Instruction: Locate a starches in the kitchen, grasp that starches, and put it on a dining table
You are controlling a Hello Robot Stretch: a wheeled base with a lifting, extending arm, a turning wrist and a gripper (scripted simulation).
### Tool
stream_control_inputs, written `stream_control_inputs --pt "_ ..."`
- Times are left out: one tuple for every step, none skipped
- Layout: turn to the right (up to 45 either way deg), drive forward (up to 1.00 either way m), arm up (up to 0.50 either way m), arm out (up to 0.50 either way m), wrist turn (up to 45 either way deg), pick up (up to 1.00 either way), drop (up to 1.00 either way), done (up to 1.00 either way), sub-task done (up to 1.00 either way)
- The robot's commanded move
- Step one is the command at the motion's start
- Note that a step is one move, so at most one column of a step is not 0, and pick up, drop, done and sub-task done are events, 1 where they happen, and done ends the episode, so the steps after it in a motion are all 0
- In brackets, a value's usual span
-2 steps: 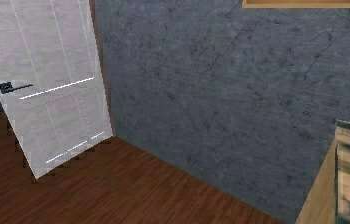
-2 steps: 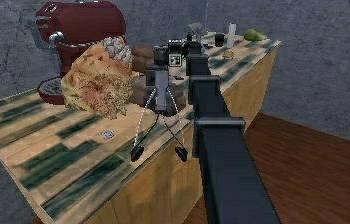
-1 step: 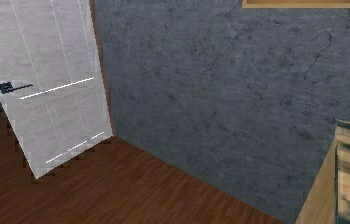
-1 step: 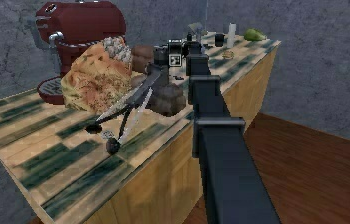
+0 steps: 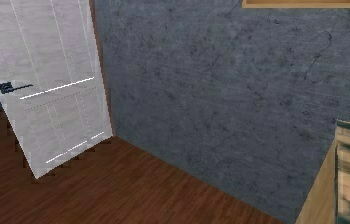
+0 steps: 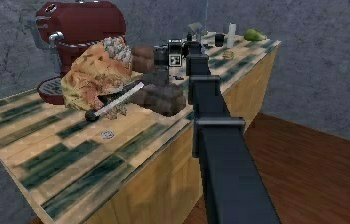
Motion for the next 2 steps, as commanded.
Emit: stream_control_inputs --pt "0.0 0.0 0.0 0.0 45.0 0.0 0.0 0.0 0.0" --pt "0.0 0.0 0.0 0.0 45.0 0.0 0.0 0.0 0.0"
